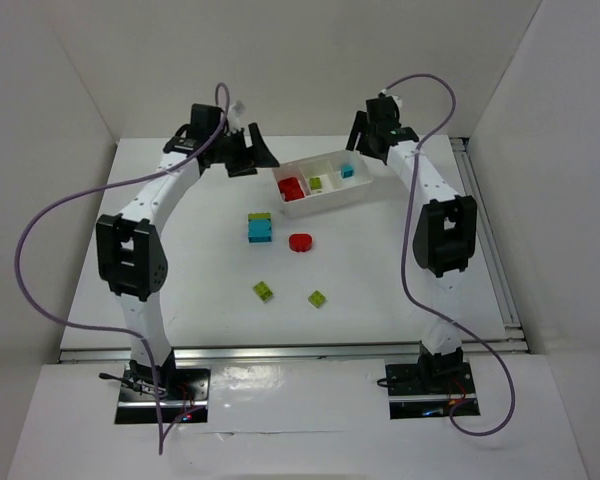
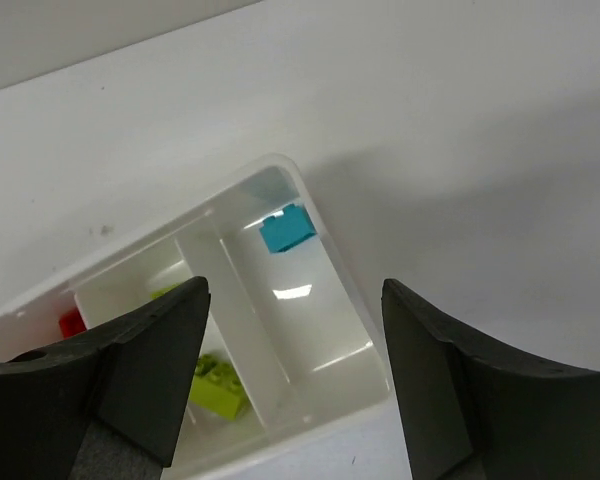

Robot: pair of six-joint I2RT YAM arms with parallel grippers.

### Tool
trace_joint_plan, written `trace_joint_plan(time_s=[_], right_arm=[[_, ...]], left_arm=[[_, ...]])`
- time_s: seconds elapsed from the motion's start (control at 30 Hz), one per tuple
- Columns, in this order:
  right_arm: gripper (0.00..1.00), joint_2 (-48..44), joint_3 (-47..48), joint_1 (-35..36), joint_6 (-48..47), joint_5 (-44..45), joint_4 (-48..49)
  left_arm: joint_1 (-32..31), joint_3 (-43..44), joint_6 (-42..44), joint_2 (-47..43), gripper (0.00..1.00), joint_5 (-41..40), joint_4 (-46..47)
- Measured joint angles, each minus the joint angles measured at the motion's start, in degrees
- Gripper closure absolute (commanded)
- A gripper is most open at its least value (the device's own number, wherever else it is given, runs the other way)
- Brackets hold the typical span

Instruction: Sort the legos into containers by color

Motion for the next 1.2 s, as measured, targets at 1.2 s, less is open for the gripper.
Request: trace_joint_plan(time_s=[1.2], right_arm=[[0.42,-19.61,-34.36,3.87,5.77,-0.87,-7.98]], left_arm=[[6.38,-8.33,4.20,-3.39,0.18,-4.24,-5.88]])
